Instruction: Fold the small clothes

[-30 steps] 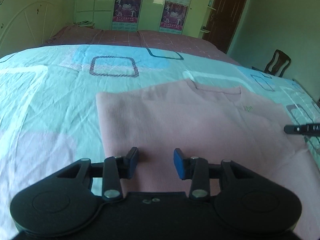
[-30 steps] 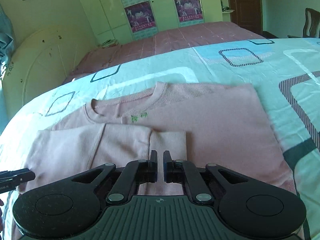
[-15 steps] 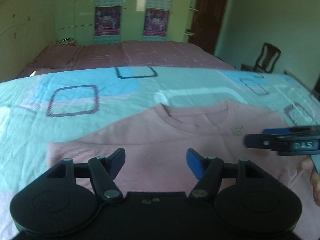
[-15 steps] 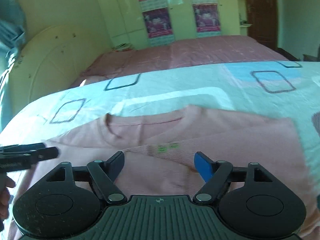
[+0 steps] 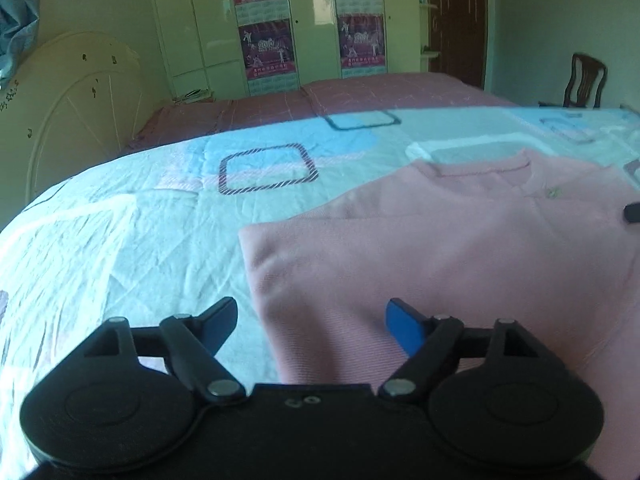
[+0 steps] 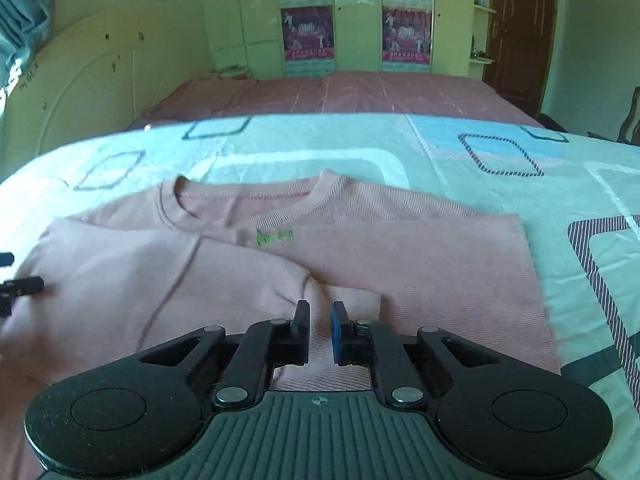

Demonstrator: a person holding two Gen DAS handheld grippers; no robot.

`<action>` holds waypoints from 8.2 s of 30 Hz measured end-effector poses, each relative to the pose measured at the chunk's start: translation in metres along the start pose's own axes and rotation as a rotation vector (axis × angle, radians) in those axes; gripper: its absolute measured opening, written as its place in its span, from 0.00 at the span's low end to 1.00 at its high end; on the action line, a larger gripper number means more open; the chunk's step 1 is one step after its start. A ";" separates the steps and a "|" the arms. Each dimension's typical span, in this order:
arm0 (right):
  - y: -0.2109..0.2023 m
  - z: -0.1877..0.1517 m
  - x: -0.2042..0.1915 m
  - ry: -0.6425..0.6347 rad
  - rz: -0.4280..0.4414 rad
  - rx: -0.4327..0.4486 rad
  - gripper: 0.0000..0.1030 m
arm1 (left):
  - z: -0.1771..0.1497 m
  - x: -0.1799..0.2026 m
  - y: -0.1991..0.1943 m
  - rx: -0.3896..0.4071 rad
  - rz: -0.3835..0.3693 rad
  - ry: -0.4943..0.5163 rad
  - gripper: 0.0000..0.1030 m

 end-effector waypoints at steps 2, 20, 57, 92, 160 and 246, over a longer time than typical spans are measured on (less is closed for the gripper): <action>-0.002 -0.011 -0.016 0.003 0.035 -0.022 0.22 | 0.002 0.017 -0.015 0.030 -0.056 -0.027 0.80; -0.010 -0.049 0.004 -0.008 -0.078 -0.047 0.43 | -0.043 0.046 -0.022 -0.041 -0.083 0.045 0.80; 0.007 0.003 -0.034 -0.002 -0.062 0.058 0.43 | 0.005 -0.004 0.021 -0.014 -0.105 -0.020 0.84; -0.263 -0.207 0.215 0.531 0.202 -0.151 0.43 | -0.225 0.053 -0.235 -0.119 -0.298 -0.681 0.45; 0.017 0.095 0.192 0.398 0.128 0.081 0.74 | 0.019 -0.077 0.044 0.132 -0.234 -0.597 0.41; 0.007 0.001 0.118 -0.096 -0.055 -0.087 0.55 | -0.031 0.036 -0.002 0.015 -0.014 -0.180 0.58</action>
Point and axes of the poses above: each gripper's, at about its wrist camera, not at the fingertips, and y roughly the way its jaws point, x to its right, z to its top, the point moved 3 cm from there along y, roughly the way its jaws point, and after that the axes turned 9 degrees about y, right-handed, at the moved point
